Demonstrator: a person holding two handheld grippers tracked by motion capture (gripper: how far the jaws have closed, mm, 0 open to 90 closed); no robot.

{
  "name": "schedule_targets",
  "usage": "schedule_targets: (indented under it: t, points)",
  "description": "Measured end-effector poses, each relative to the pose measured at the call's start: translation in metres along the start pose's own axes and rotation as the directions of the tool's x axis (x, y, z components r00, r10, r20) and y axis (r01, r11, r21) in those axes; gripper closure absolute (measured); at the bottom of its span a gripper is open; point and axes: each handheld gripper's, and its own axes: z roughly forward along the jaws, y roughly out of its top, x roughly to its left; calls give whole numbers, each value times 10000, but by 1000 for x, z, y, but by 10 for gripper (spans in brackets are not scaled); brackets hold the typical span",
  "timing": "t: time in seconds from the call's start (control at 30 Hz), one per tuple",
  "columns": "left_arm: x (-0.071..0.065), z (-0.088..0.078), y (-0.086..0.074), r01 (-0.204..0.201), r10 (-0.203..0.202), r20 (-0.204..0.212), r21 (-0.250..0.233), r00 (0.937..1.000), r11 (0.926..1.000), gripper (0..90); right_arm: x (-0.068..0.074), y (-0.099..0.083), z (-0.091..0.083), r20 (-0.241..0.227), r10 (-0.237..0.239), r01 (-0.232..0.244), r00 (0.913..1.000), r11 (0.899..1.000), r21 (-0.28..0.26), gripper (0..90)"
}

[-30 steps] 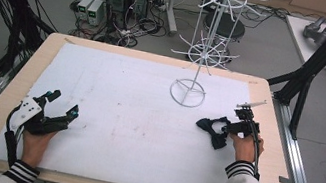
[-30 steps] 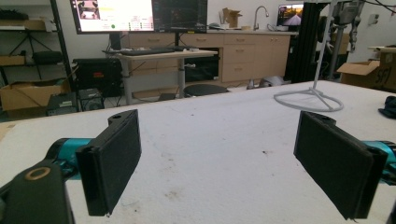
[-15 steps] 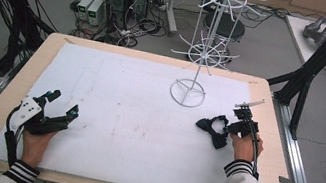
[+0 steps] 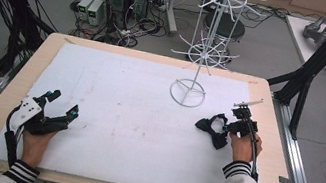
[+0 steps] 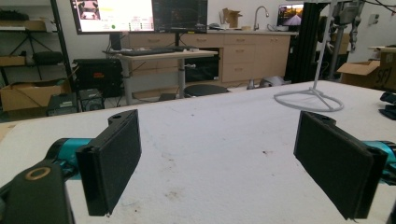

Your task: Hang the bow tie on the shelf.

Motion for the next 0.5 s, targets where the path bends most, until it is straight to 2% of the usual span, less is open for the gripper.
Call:
schedule_targets:
  t: [0.37, 0.5]
  points:
    - [0, 0, 0, -26, 26, -1, -12, 10000, 10000, 153, 3, 0, -10, -68, -270, 261, 9996, 9940, -1060, 884]
    - [0, 0, 0, -42, 42, 1, 4, 10000, 10000, 153, 3, -2, -11, -219, -168, 133, 9996, 9887, -1493, 884]
